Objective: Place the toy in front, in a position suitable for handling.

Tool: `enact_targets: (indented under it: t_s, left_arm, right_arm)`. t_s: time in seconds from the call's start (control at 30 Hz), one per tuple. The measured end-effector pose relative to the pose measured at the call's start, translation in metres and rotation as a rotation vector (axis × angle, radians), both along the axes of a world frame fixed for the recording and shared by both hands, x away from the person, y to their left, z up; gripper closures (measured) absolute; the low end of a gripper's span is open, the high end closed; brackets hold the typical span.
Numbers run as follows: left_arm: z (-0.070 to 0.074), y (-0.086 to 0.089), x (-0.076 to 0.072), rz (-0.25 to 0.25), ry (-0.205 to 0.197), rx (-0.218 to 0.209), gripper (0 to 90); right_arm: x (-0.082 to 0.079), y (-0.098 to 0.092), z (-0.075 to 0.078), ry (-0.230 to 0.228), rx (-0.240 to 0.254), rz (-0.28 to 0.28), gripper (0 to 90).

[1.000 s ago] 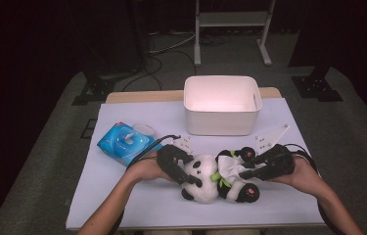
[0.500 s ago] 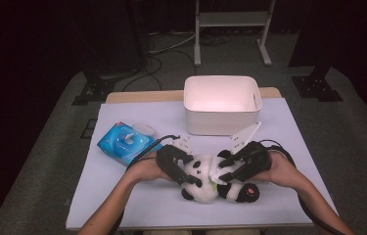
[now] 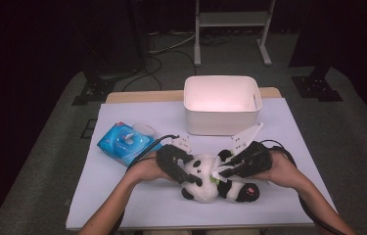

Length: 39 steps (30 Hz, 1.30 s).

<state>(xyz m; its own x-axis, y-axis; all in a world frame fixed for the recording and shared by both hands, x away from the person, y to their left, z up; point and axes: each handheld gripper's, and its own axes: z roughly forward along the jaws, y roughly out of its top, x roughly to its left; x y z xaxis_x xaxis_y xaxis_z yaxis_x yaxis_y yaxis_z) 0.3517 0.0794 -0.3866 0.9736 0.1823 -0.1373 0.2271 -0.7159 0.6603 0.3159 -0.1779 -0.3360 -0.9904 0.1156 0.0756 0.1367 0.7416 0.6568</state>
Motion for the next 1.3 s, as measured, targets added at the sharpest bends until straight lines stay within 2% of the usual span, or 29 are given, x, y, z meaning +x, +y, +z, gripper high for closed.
enact_targets:
  t_s: [0.17, 0.43, 0.7, 0.83, 1.0, 1.07, 1.3]
  left_arm:
    - [0.0, -0.001, 0.001, 0.011, 0.007, 0.0, 21.9]
    - [-0.001, -0.001, 0.003, 0.029, 0.018, -0.007, 21.0]
    - [-0.002, 0.0, 0.002, 0.026, 0.018, -0.011, 21.0]
    - [-0.001, 0.0, 0.002, 0.025, 0.018, -0.006, 20.9]
    - [-0.001, 0.0, 0.001, 0.021, 0.018, -0.005, 20.9]
    - [0.0, -0.001, 0.0, 0.016, 0.017, -0.003, 20.9]
    - [0.001, -0.004, -0.002, 0.0, -0.001, 0.014, 20.9]
  right_arm:
    - [-0.009, -0.012, -0.002, -0.005, -0.023, -0.003, 81.9]
    - [-0.022, -0.03, -0.007, 0.021, -0.056, -0.007, 82.2]
    - [-0.028, -0.05, -0.004, 0.024, -0.021, -0.034, 82.2]
    - [-0.03, -0.063, 0.001, 0.011, -0.016, -0.056, 82.2]
    - [-0.028, -0.077, -0.005, 0.03, -0.013, -0.087, 82.1]
    - [-0.026, -0.08, -0.009, 0.05, 0.0, -0.1, 82.1]
    - [-0.017, -0.072, -0.019, 0.075, 0.004, -0.079, 82.2]
